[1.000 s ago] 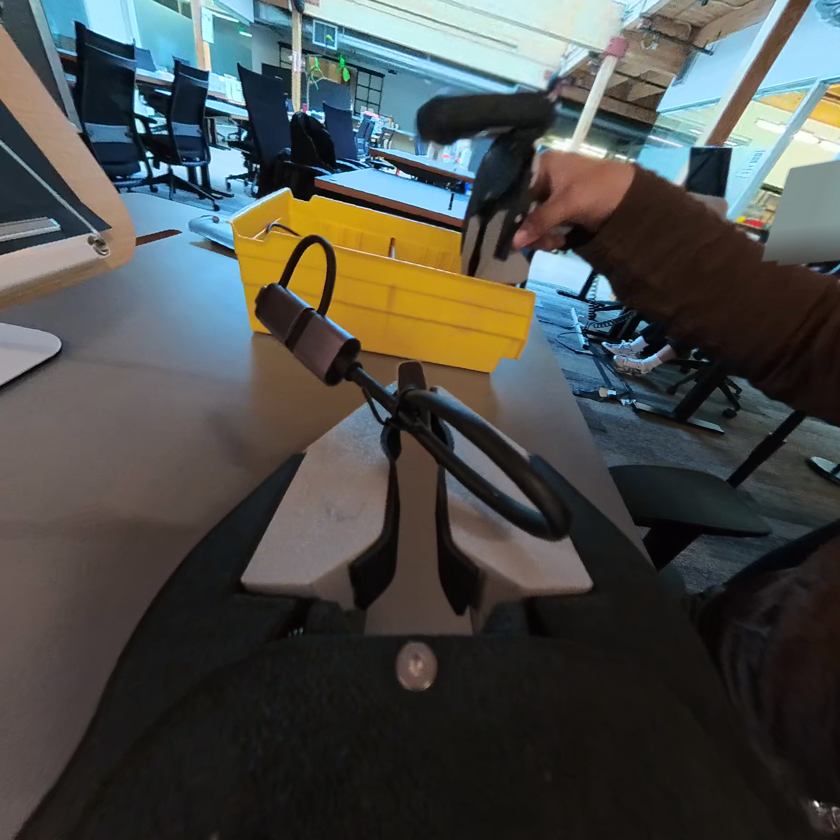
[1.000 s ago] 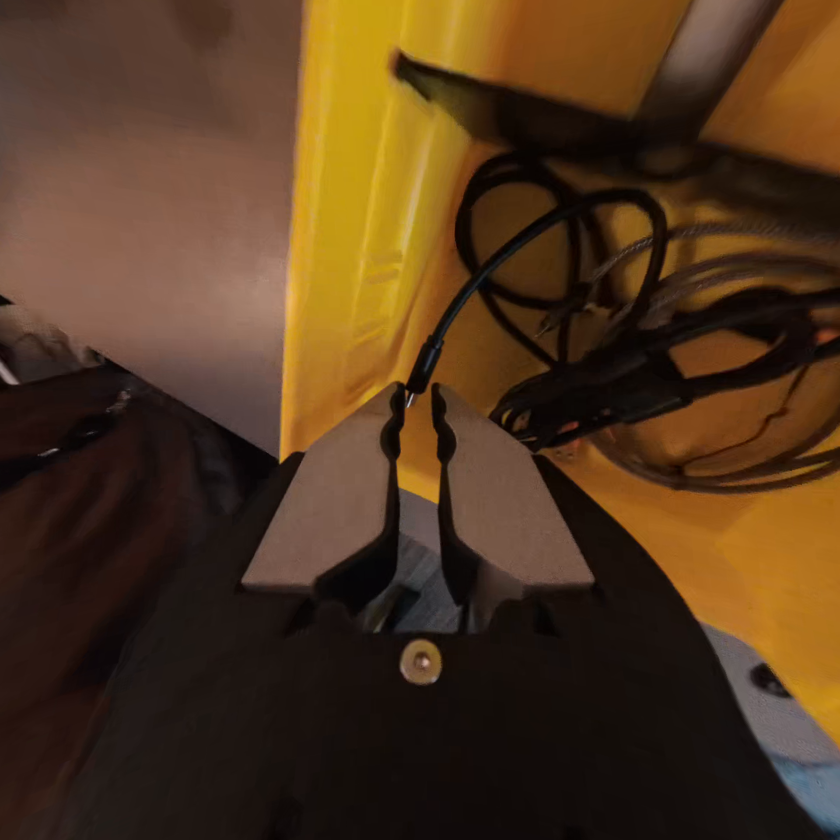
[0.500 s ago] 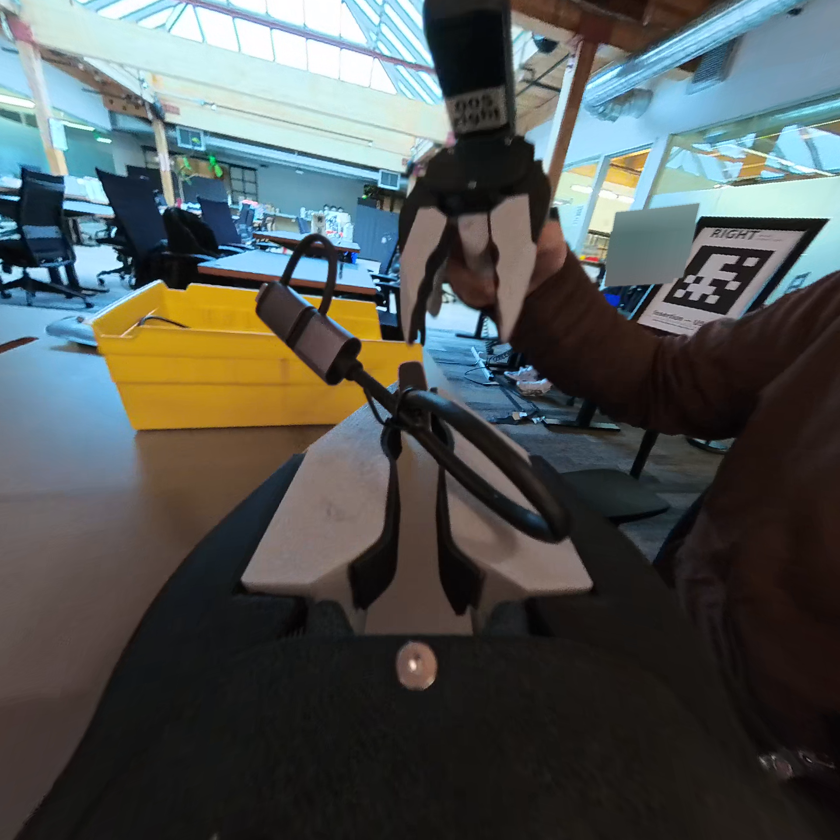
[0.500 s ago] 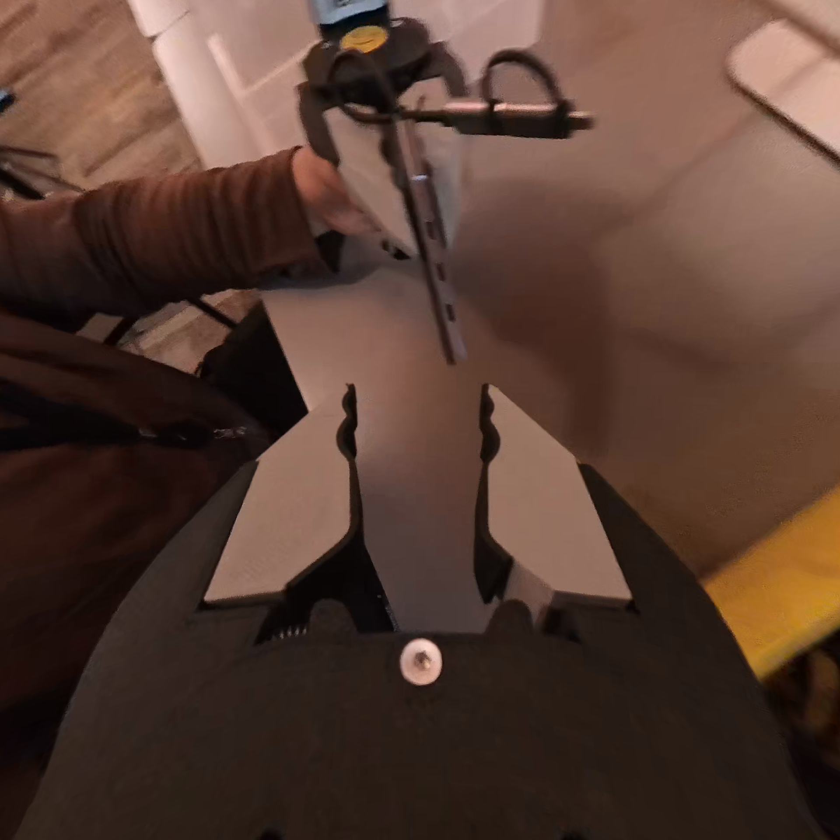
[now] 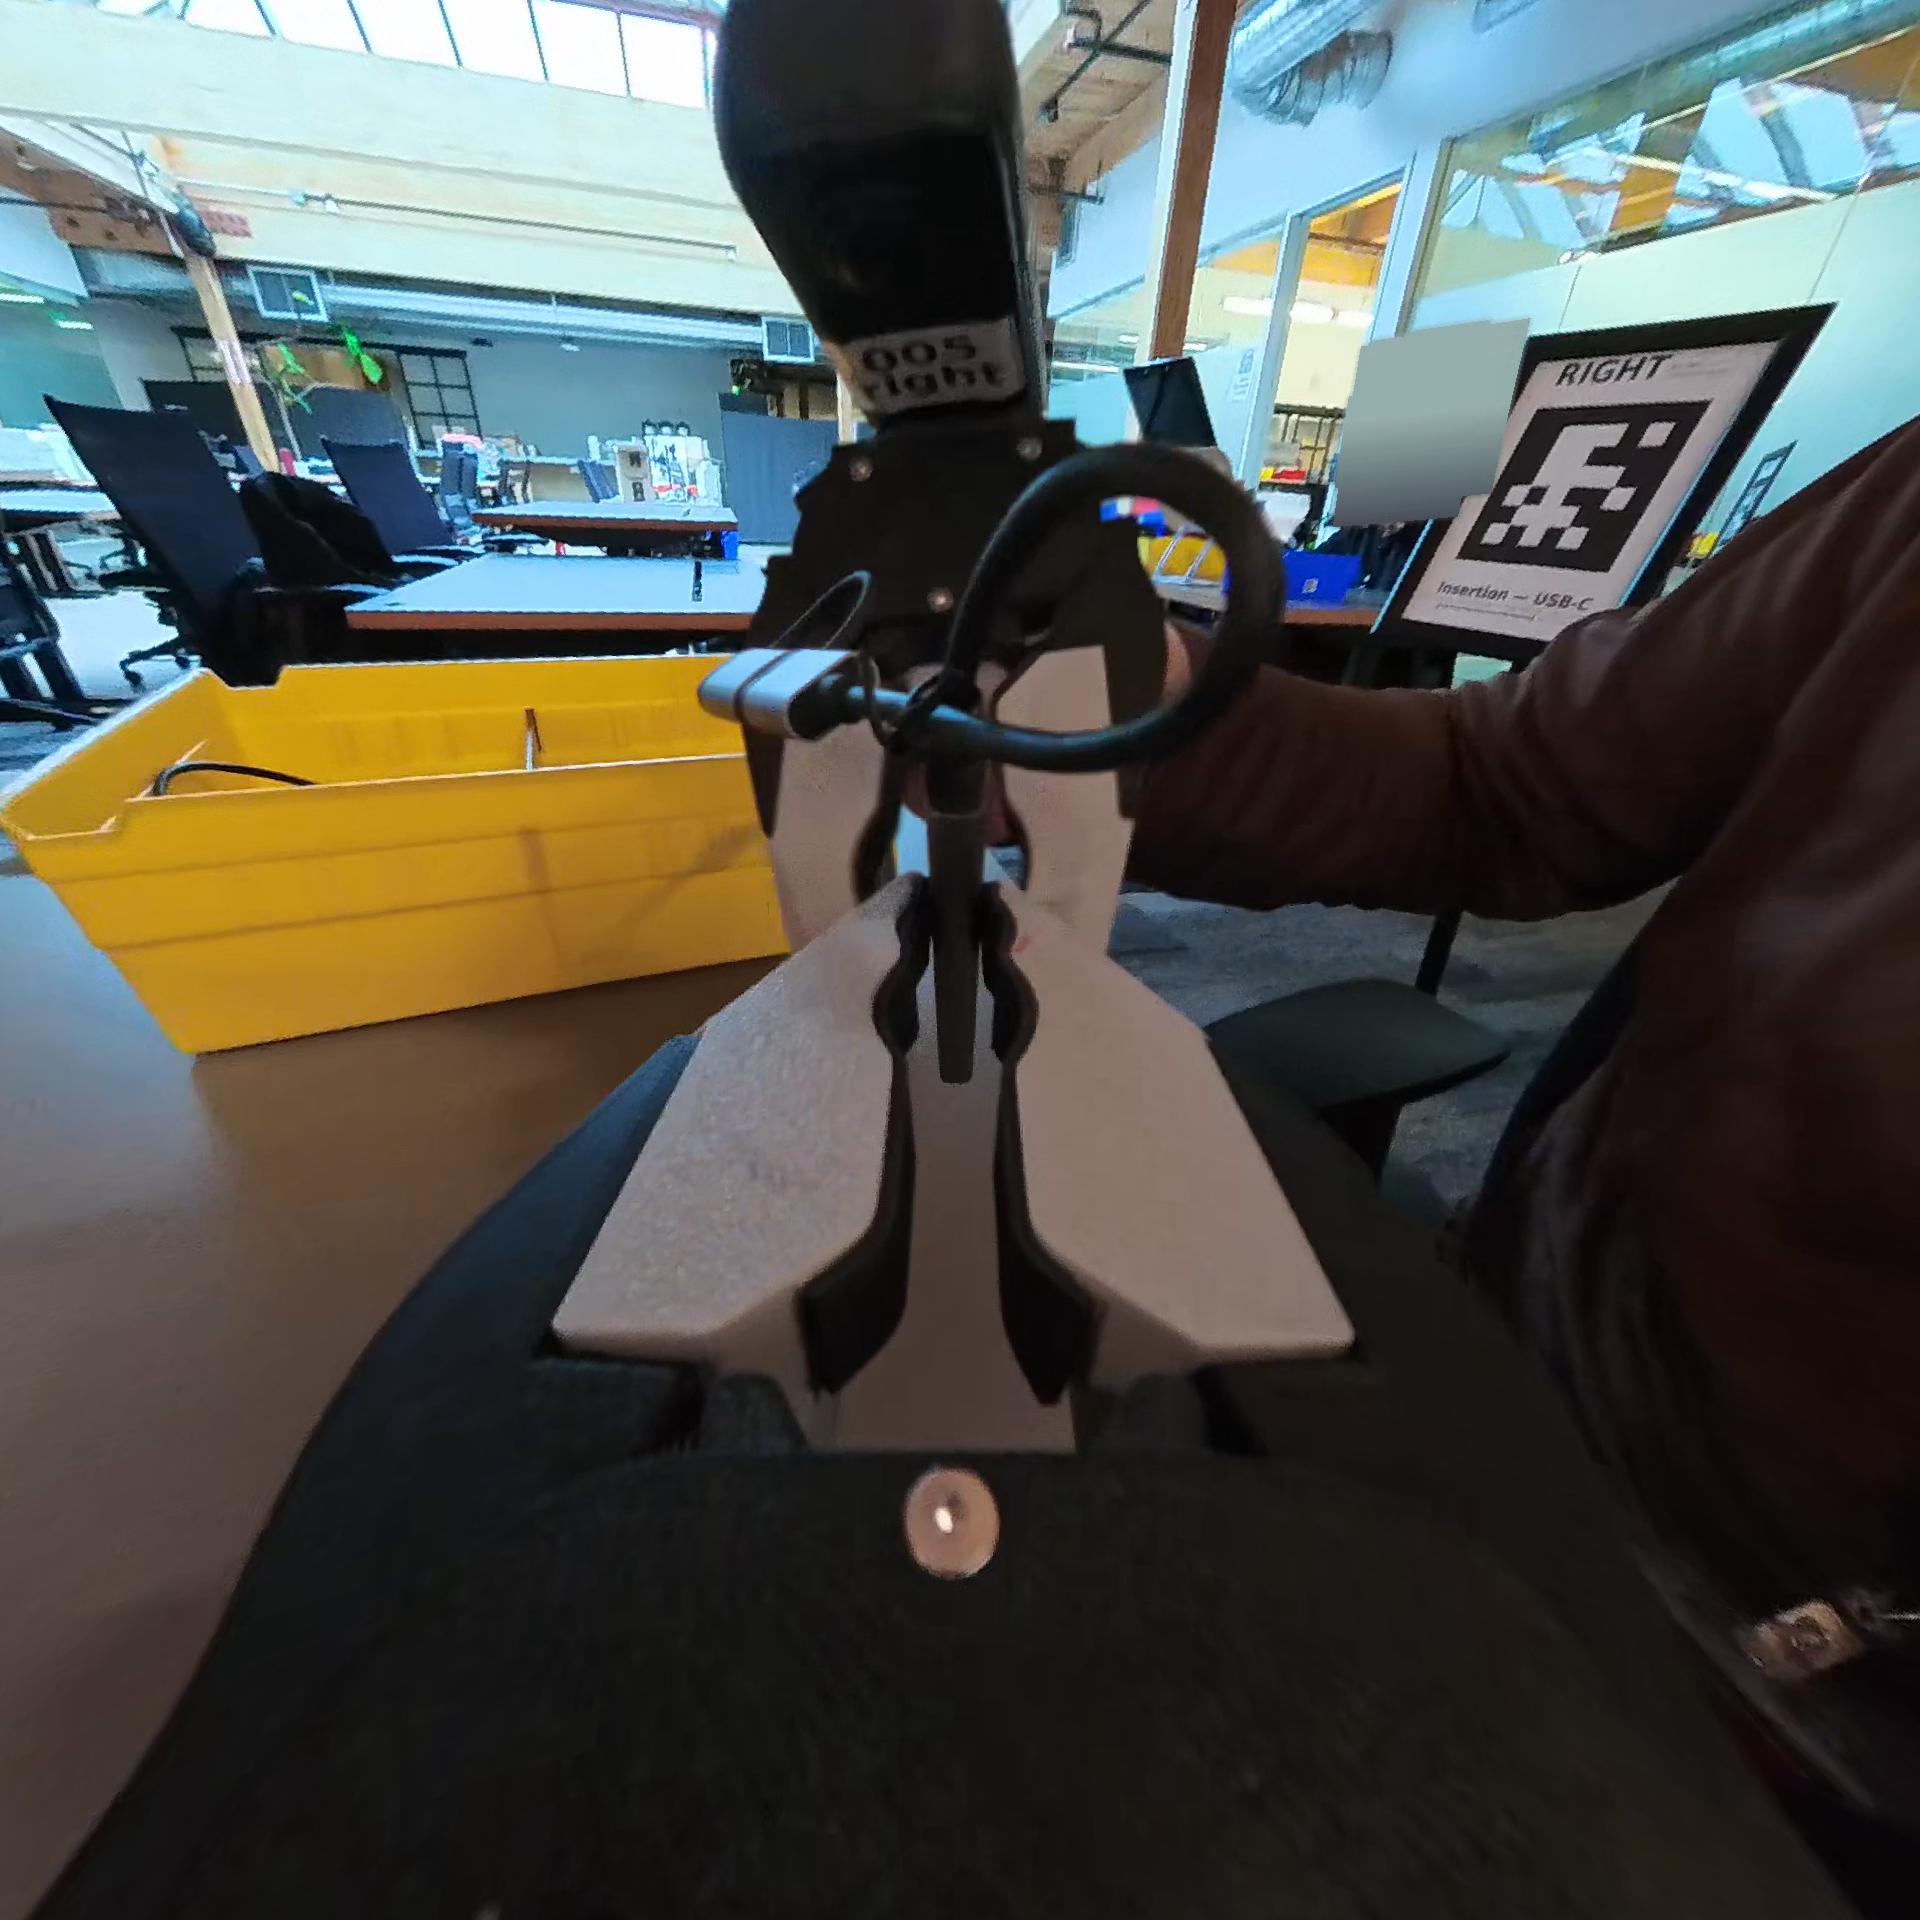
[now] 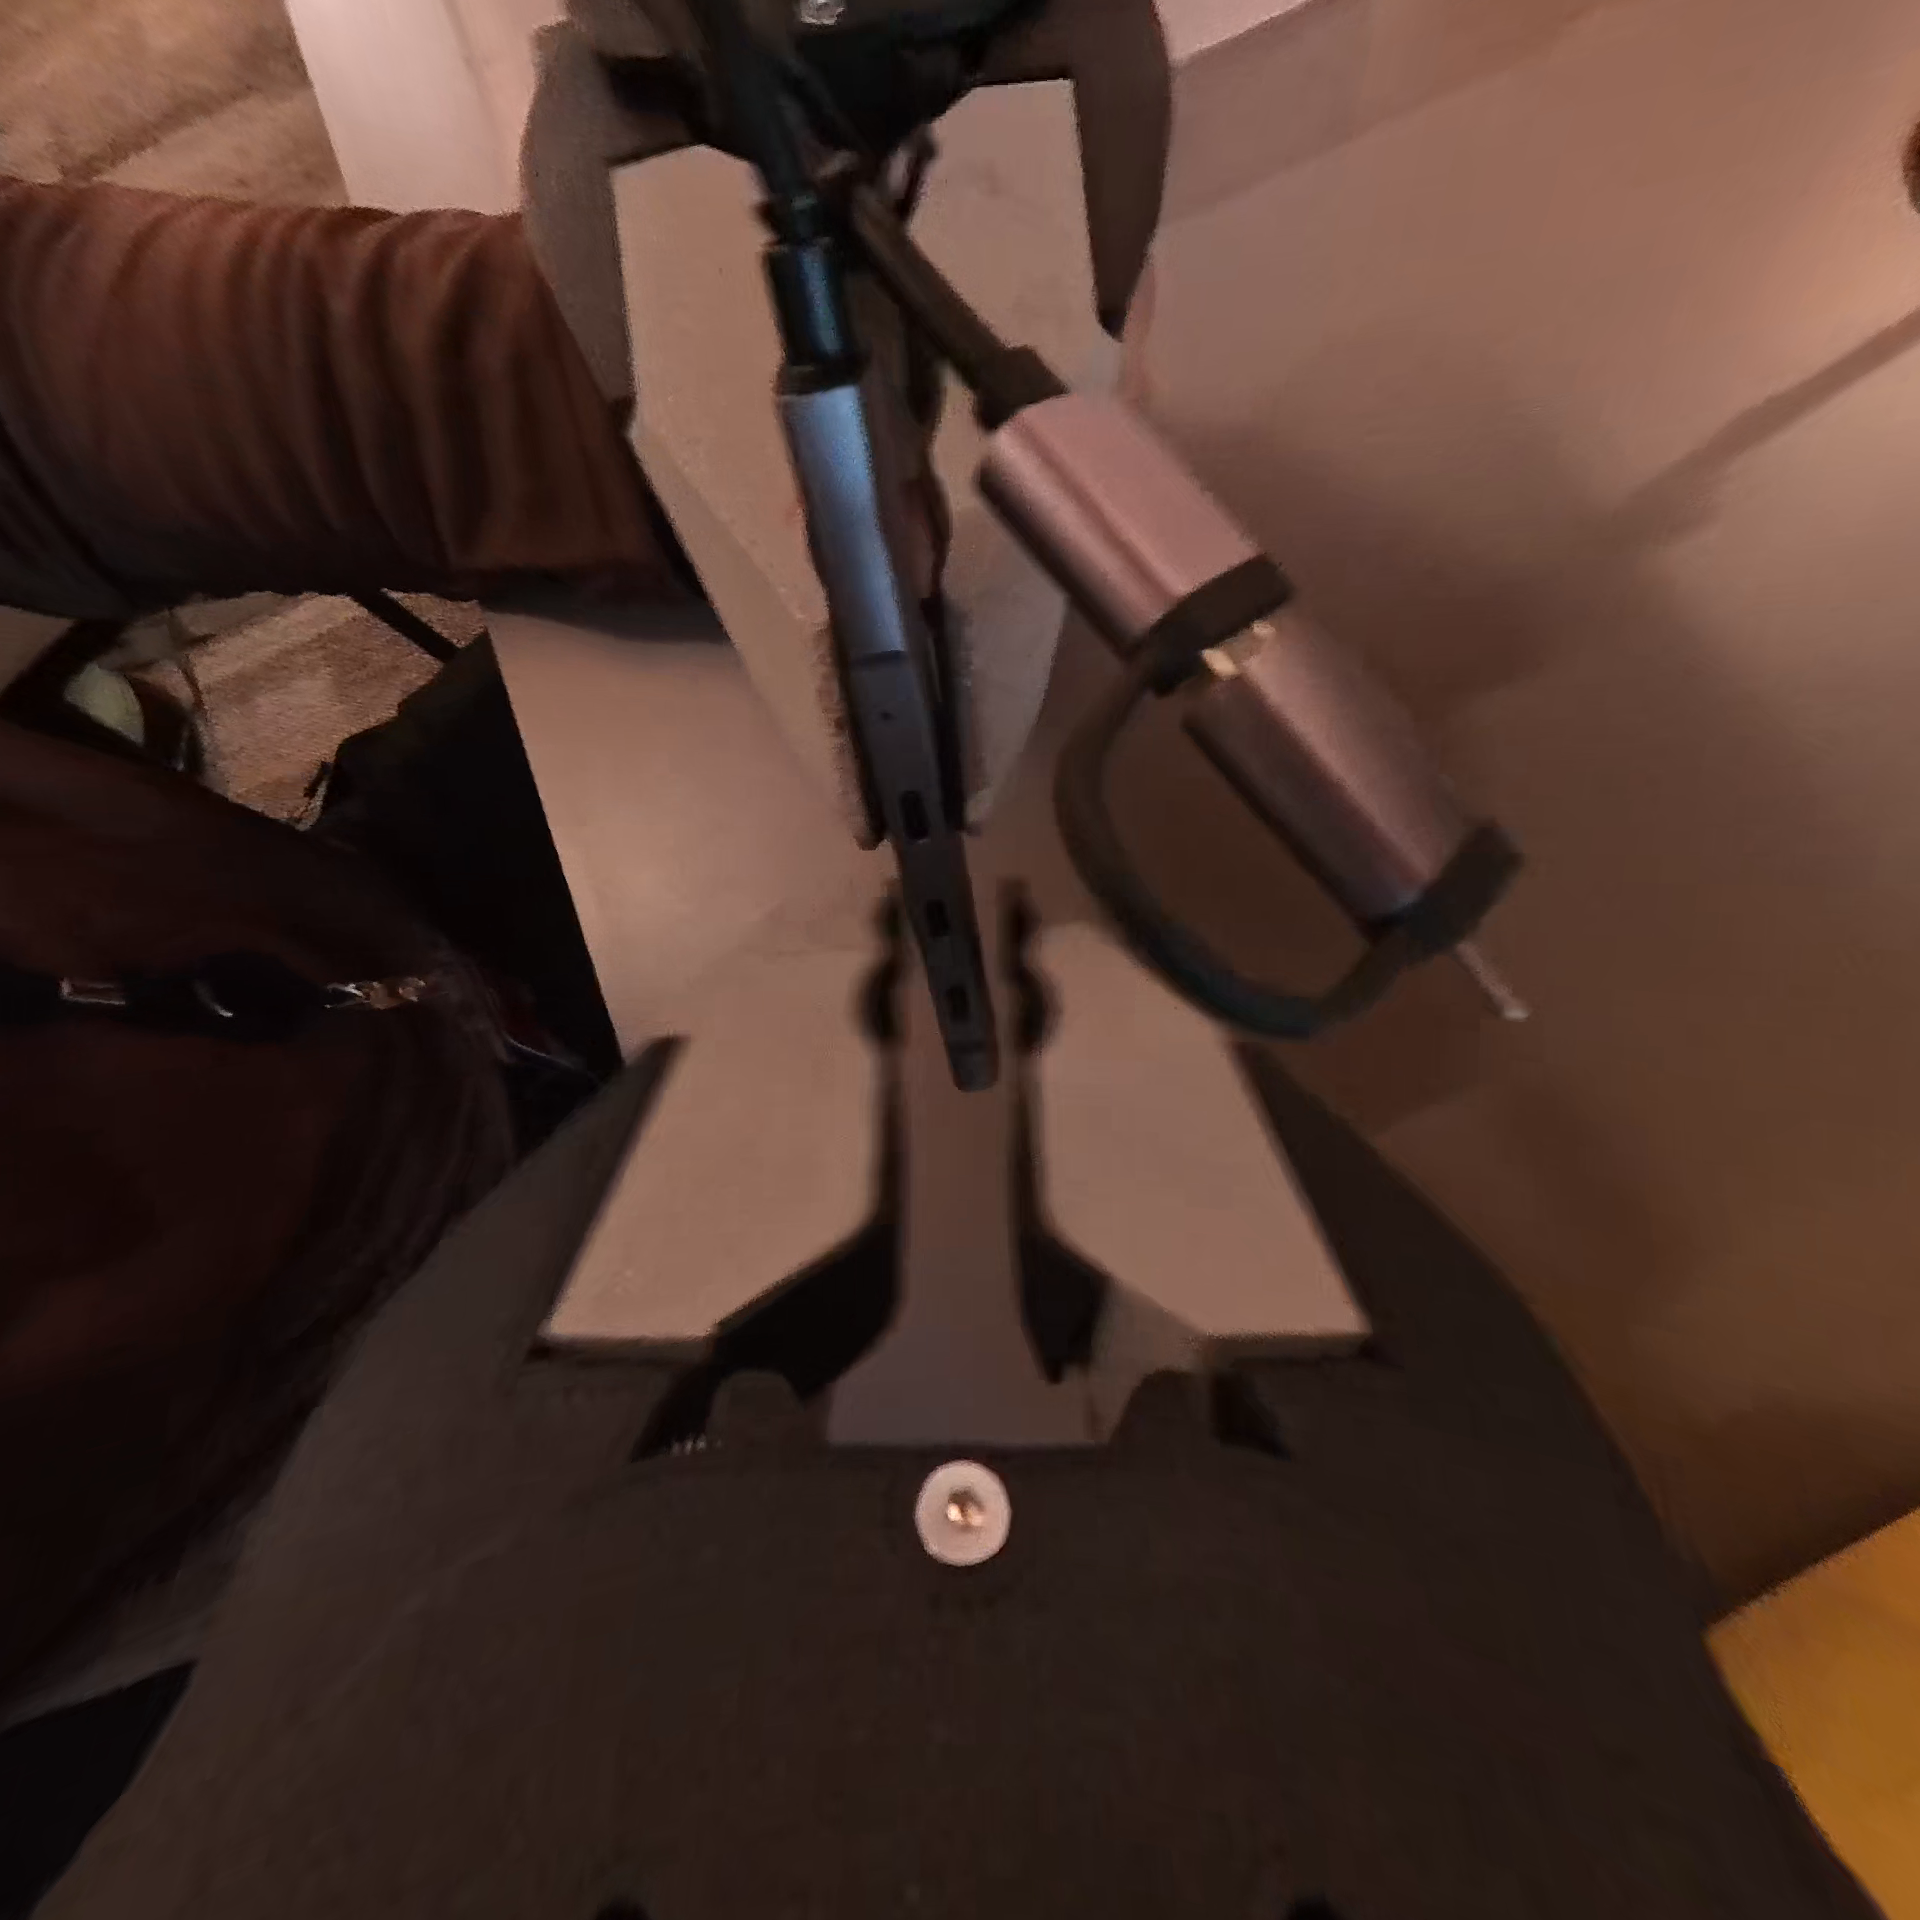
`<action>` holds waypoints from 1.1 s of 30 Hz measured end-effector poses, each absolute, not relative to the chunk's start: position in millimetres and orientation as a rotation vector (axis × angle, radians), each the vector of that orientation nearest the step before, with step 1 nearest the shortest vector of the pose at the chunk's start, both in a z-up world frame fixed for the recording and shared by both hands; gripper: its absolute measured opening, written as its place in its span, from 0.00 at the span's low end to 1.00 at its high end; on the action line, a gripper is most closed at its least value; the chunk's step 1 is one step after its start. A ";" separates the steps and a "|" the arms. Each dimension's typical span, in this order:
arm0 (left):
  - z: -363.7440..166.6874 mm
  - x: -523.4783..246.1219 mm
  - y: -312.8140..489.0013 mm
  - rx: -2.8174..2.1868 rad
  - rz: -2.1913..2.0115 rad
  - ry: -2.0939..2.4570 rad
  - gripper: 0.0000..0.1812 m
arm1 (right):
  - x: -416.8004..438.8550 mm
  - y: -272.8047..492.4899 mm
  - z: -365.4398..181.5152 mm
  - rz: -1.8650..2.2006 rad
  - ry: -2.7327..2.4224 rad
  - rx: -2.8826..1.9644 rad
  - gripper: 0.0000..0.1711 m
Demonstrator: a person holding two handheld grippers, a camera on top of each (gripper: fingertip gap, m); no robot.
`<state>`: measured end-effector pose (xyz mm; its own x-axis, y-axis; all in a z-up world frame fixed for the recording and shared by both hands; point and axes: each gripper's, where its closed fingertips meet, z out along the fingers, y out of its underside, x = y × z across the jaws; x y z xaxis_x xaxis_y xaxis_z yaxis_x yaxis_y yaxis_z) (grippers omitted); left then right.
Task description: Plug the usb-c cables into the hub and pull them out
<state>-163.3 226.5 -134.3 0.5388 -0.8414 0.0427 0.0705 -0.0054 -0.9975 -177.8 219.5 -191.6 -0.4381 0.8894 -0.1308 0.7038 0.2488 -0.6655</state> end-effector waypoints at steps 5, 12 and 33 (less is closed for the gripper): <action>-133.4 -177.0 237.2 -1.439 -0.824 0.612 0.05 | -177.9 241.3 -177.3 0.817 -2.162 -1.431 0.04; -144.9 -212.6 260.8 -1.554 -0.744 0.399 0.05 | -141.3 392.7 -80.8 0.239 -1.790 -1.519 0.03; -184.3 -224.4 282.6 -1.750 -0.434 0.474 0.08 | -142.2 523.6 -165.4 -0.023 -1.774 -1.978 0.31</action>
<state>-224.4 282.6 -184.3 0.8470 -0.5302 0.0383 -0.0850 -0.2063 -0.9748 -142.2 523.6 -165.4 0.1596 0.9328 0.3232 0.9407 -0.0445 -0.3362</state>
